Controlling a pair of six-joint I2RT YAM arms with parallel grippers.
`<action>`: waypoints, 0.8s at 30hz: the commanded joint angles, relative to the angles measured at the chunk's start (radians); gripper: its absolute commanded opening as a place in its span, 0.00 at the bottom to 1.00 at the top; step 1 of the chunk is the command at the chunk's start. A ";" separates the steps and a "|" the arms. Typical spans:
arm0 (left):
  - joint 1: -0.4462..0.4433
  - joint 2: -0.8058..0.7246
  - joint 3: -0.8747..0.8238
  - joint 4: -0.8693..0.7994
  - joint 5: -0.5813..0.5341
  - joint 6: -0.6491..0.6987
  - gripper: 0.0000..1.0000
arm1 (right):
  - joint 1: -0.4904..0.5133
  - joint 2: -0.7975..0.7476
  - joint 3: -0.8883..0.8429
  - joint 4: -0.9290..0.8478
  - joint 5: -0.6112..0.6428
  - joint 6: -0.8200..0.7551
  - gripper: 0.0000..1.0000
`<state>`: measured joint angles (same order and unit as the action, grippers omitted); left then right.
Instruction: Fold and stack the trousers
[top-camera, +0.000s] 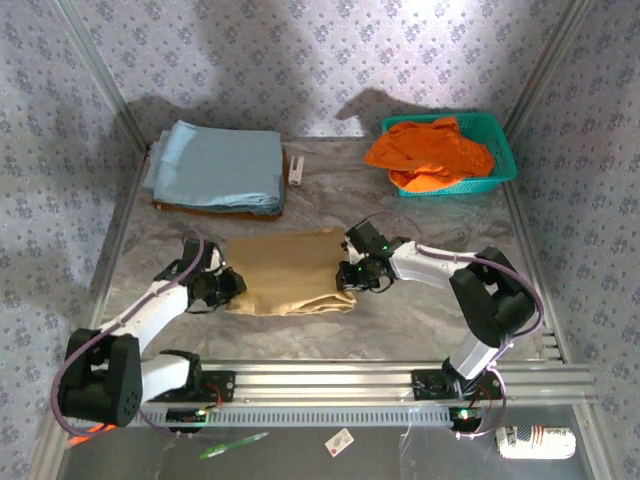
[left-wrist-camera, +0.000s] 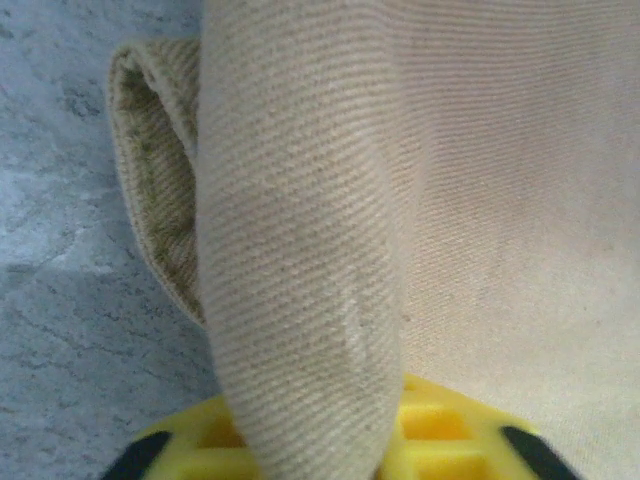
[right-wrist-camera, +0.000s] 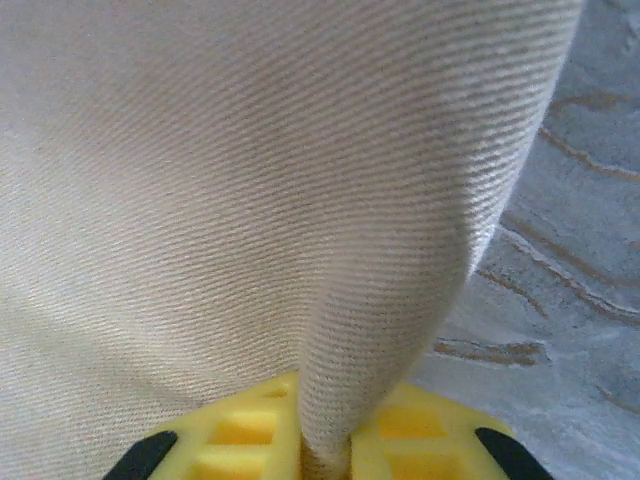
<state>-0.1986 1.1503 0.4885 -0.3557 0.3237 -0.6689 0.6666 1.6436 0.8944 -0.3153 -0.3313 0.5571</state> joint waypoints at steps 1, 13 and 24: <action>-0.011 -0.050 0.047 -0.080 0.007 0.009 0.04 | 0.015 -0.059 -0.002 -0.037 0.001 0.022 0.03; -0.016 -0.241 0.275 -0.340 -0.062 0.036 0.00 | 0.093 -0.263 0.077 -0.204 0.184 0.064 0.00; -0.021 -0.302 0.480 -0.487 -0.112 0.094 0.00 | 0.194 -0.349 0.190 -0.310 0.352 0.139 0.00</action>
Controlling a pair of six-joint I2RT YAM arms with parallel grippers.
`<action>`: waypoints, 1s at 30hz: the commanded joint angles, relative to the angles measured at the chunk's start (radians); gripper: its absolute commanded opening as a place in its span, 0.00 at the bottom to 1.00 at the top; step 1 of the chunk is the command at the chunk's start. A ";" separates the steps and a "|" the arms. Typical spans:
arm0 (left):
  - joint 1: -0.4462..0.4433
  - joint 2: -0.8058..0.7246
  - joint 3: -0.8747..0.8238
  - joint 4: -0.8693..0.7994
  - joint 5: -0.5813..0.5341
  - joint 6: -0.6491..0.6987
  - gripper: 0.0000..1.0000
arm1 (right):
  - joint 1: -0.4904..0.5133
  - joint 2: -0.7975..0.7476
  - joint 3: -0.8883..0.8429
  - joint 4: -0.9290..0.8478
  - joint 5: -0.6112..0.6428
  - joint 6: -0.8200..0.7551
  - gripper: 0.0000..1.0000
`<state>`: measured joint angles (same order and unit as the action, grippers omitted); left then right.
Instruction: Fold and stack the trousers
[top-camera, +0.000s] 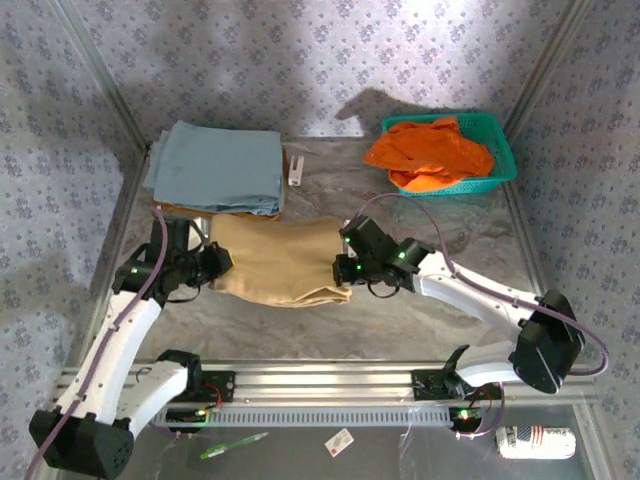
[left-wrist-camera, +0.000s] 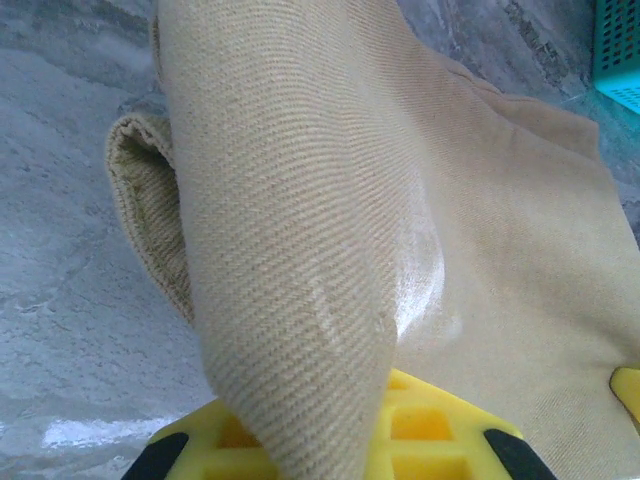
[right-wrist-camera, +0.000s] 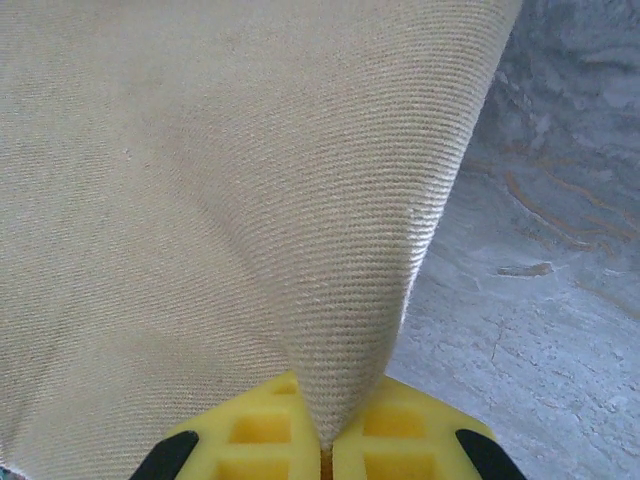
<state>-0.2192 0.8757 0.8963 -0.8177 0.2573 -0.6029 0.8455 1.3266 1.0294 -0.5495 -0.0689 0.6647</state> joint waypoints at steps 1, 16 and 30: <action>0.000 -0.029 0.090 -0.034 -0.063 0.038 0.00 | 0.021 -0.032 0.070 -0.083 0.099 0.033 0.00; 0.060 0.242 0.443 0.040 -0.296 0.215 0.00 | -0.013 0.179 0.441 -0.085 0.168 -0.028 0.00; 0.225 0.589 0.676 0.263 -0.333 0.298 0.00 | -0.181 0.633 0.925 -0.034 0.008 -0.142 0.00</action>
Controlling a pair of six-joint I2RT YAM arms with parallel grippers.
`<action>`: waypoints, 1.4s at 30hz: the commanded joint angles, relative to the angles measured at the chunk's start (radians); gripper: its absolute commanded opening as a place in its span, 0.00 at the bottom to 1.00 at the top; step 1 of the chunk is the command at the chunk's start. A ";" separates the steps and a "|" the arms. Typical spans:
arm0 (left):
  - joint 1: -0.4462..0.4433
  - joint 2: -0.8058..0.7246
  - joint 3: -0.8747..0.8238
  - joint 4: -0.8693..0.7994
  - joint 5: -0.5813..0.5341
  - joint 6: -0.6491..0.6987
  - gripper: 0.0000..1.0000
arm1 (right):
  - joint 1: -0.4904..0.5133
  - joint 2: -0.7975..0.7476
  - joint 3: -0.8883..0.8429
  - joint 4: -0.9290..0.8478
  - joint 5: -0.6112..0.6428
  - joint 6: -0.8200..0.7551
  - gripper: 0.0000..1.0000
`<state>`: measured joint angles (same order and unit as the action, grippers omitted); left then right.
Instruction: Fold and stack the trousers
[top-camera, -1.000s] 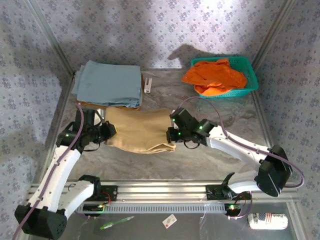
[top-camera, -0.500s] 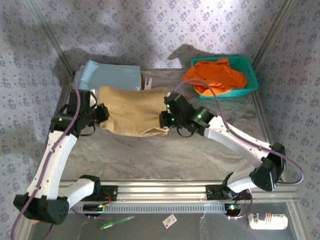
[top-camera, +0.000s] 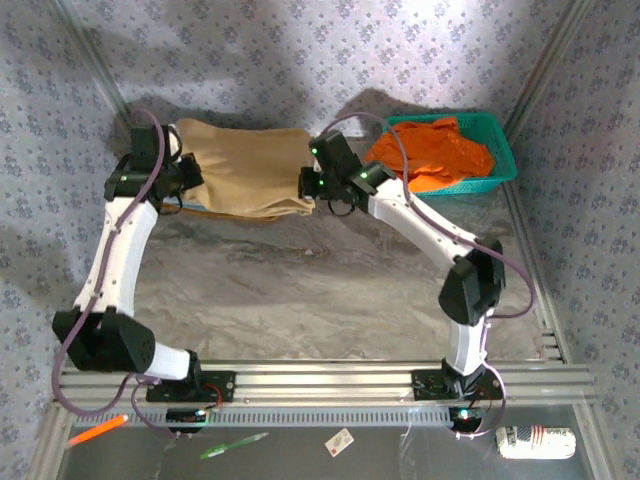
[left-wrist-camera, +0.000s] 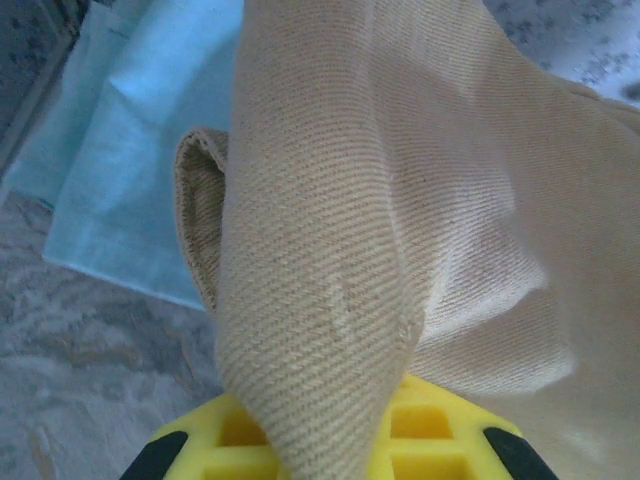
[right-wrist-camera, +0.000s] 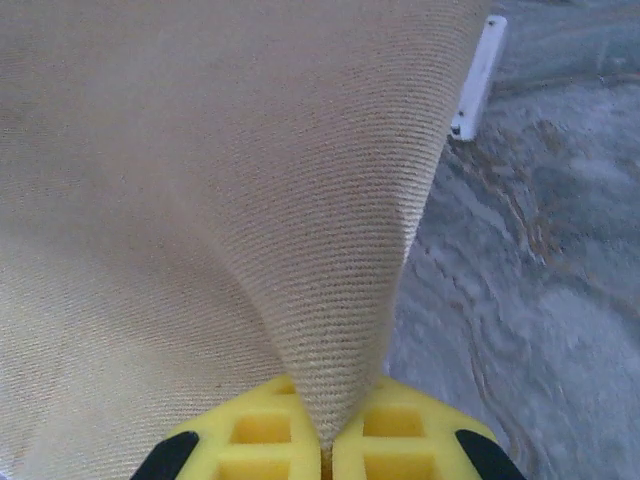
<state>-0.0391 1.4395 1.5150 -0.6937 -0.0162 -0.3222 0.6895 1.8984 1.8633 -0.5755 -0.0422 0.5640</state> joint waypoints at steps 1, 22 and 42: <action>0.059 0.043 0.062 0.162 -0.048 0.017 0.00 | -0.034 0.098 0.132 -0.012 -0.020 -0.046 0.00; 0.209 0.518 0.474 0.211 0.050 0.103 0.00 | -0.123 0.703 0.864 -0.030 -0.256 0.051 0.00; 0.325 0.654 0.430 0.084 -0.002 0.024 0.89 | -0.150 0.813 0.892 -0.076 -0.366 0.127 0.56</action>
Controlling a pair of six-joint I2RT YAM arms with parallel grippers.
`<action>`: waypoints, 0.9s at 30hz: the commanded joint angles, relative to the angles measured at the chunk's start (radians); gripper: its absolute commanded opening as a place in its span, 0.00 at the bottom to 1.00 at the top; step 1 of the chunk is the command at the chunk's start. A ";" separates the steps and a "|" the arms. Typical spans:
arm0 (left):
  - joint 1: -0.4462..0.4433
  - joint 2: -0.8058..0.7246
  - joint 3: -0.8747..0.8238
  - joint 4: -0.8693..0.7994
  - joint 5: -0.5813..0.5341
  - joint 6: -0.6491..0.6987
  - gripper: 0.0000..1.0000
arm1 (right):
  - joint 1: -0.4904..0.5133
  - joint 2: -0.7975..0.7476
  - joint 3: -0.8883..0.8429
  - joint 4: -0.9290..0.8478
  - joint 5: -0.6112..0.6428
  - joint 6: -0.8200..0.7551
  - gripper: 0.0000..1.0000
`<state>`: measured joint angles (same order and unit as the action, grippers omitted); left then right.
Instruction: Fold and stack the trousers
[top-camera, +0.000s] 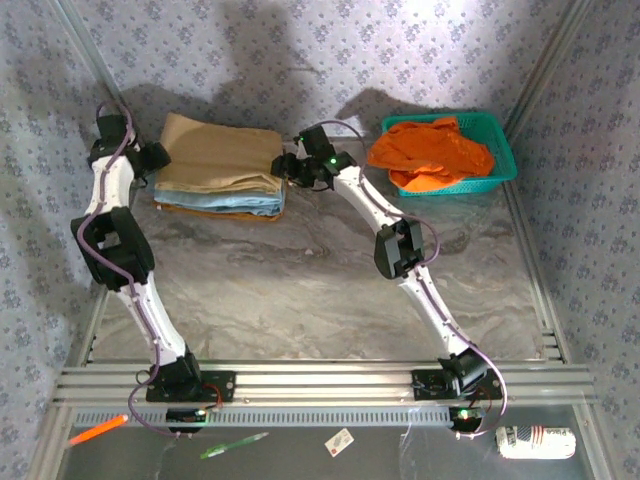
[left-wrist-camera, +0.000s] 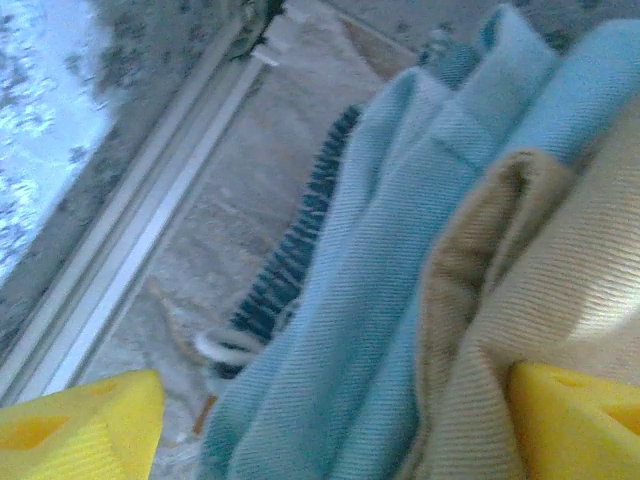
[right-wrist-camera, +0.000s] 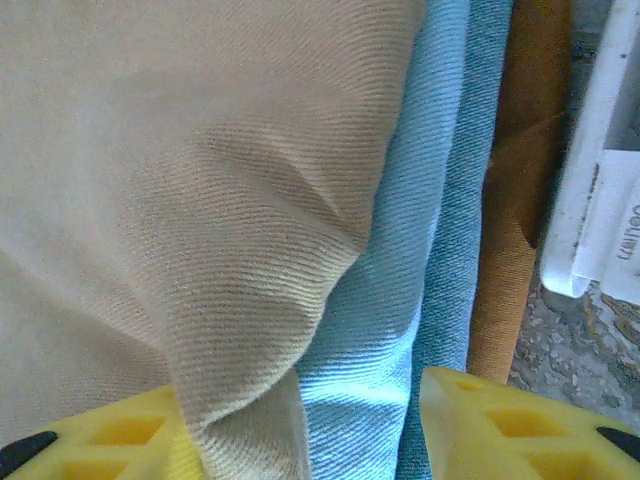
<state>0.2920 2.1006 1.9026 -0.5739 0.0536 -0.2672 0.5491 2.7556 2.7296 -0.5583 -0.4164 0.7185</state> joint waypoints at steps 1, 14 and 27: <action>-0.007 -0.026 0.042 -0.041 -0.091 -0.046 0.89 | -0.013 -0.059 0.025 -0.104 0.011 -0.033 0.56; -0.198 -0.151 0.080 -0.149 -0.140 -0.131 0.68 | 0.061 -0.185 -0.103 -0.078 0.093 -0.118 0.09; -0.110 -0.042 -0.180 0.064 -0.078 -0.264 0.53 | 0.067 -0.042 -0.148 -0.053 -0.027 -0.022 0.00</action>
<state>0.1261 2.0308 1.7149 -0.5545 -0.0116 -0.5106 0.6201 2.6823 2.6148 -0.5617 -0.4477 0.6849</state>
